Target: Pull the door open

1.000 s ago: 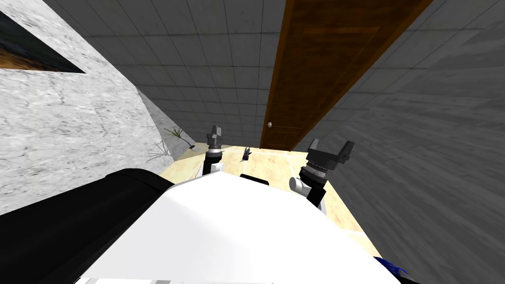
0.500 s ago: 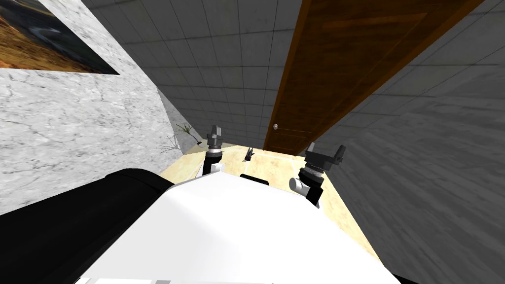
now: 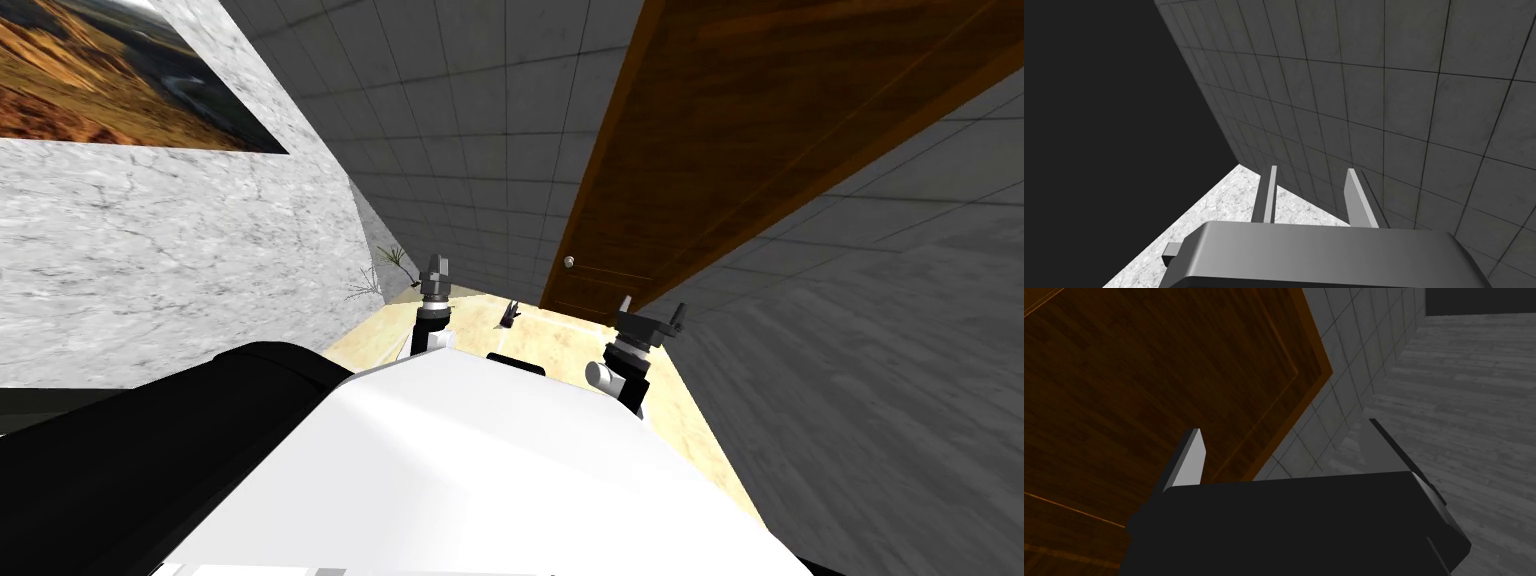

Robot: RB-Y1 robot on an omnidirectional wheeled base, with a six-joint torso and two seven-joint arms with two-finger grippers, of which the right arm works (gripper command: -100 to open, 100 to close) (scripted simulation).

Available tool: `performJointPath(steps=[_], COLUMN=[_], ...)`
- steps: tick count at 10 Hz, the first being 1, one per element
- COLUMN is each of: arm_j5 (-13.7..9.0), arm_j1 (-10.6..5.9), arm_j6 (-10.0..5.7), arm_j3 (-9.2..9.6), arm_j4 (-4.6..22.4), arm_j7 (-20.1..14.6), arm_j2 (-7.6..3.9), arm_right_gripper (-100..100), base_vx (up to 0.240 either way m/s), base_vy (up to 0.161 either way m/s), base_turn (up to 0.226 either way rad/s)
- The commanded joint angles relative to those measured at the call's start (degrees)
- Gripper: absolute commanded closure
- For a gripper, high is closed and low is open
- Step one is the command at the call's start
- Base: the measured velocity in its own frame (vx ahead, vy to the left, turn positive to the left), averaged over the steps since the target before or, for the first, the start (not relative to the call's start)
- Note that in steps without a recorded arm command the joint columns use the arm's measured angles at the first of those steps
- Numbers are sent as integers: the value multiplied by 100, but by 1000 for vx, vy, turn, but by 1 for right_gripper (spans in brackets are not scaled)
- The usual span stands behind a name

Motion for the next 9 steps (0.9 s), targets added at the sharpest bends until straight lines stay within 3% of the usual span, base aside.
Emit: performJointPath(steps=[1, 9], arm_j5=[-173, -1045], arm_j1=[-65, -323], arm_j6=[-39, -294], arm_j3=[-47, -239], arm_j4=[260, 1571], arm_j7=[-178, -1045], arm_j2=[-59, -300], arm_right_gripper=[-100, -100], base_vx=[63, 63], base_vy=[-39, -45], base_turn=[189, 216])
